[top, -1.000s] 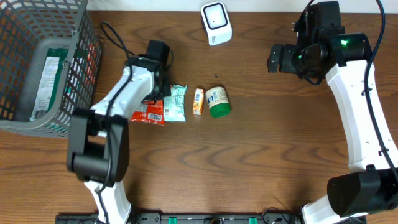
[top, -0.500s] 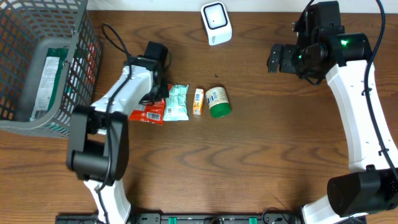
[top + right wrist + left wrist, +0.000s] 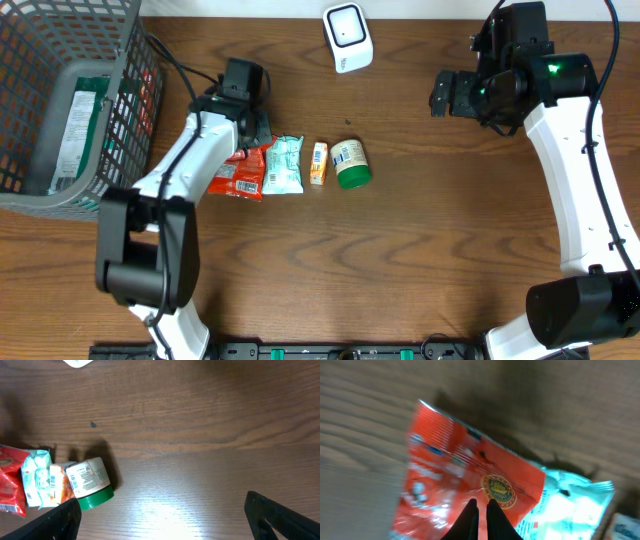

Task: Scan the item barcode
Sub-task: 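Lower and adjust the red bag flat beside the green packet with left gripper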

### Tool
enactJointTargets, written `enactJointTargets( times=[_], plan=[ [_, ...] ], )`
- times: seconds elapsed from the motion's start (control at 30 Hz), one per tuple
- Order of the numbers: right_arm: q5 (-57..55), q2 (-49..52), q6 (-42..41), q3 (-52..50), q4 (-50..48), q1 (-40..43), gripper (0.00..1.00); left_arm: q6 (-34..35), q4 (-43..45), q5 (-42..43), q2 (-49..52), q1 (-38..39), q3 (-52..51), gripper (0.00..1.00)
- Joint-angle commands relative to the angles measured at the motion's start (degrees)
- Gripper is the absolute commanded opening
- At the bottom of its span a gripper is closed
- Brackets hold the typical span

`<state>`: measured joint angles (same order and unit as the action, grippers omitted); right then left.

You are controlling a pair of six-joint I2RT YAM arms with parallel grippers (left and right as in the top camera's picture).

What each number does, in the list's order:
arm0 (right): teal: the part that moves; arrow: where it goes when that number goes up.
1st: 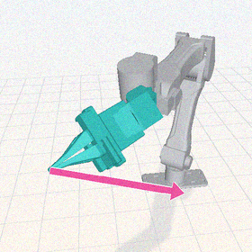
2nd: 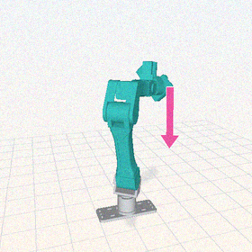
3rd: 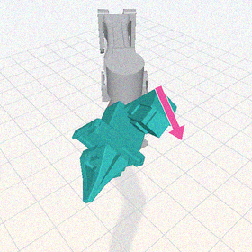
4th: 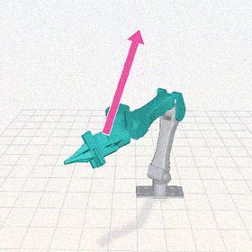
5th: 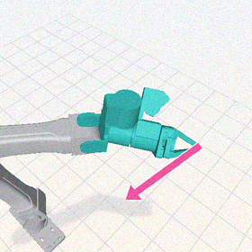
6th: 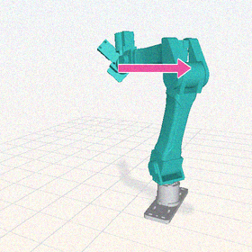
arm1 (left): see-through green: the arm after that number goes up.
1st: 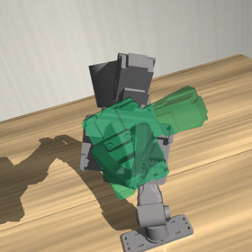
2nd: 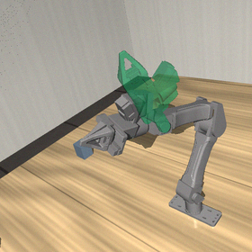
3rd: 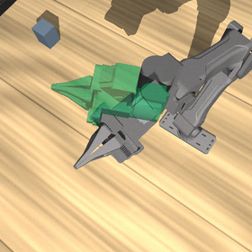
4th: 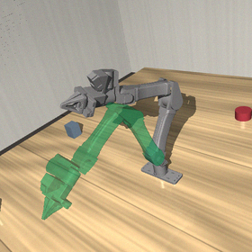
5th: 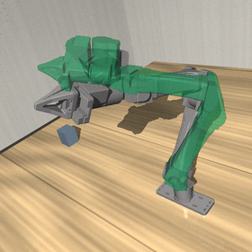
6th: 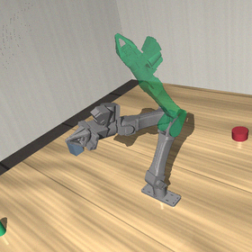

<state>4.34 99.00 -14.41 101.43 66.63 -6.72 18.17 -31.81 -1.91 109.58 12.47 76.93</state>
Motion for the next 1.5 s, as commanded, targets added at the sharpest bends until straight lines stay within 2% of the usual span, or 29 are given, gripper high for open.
enactJointTargets(
  times=[0.0,0.13,0.2,0.33,0.43,0.6,0.7,0.73,0.83,0.9,1.13,1.3,1.47],
  plan=[
    [0.3,0.2,0.5,1.0,0.0,-0.1,0.99,-0.3,1.2,4.3,3.7,-0.1,-2.1,0.09],
    [0.3,0.2,0.5,1.0,0.0,-0.1,0.99,-0.7,1.6,4.3,6.8,-0.2,-2.2,0.1],
    [0.3,0.2,0.5,1.0,0.0,-0.1,0.99,-2.8,2.0,4.3,6.6,-0.3,-2.1,0.17],
    [0.2,0.2,0.5,1.0,0.0,-0.1,0.99,-5.5,1.4,4.3,3.0,-0.3,0.2,0.4],
    [0.2,0.2,0.5,1.0,0.0,-0.1,0.99,-5.5,0.4,4.3,-2.0,-0.3,1.1,0.49],
    [0.3,0.2,0.5,1.0,0.0,-0.1,0.99,-5.4,-3.9,4.3,-8.6,-0.3,1.1,0.58],
    [0.3,0.2,0.5,1.0,0.0,-0.1,0.99,-4.2,-9.3,4.3,-8.9,-0.3,0.9,0.57],
    [0.2,0.2,0.5,1.0,0.0,-0.1,0.99,-4.1,-10.5,4.3,-8.7,-0.3,0.6,0.53],
    [0.3,0.2,0.5,1.0,0.0,-0.1,0.99,-4.0,-13.1,4.3,-7.3,-0.3,-1.4,0.32],
    [0.2,0.2,0.5,1.0,0.0,-0.1,0.99,-4.0,-13.7,4.3,-6.3,-0.2,-3.1,0.23],
    [0.3,0.2,0.5,1.0,0.0,-0.1,0.99,-5.1,-13.0,3.3,-4.7,-0.3,-9.1,0.21],
    [0.2,0.2,0.5,1.0,0.0,-0.1,0.99,-6.2,-13.1,-0.7,-4.8,-0.3,-9.1,0.21],
    [0.2,0.2,0.5,1.0,0.0,-0.1,0.99,-6.1,-14.1,1.1,-6.0,-0.3,-7.7,0.21]
  ],
)
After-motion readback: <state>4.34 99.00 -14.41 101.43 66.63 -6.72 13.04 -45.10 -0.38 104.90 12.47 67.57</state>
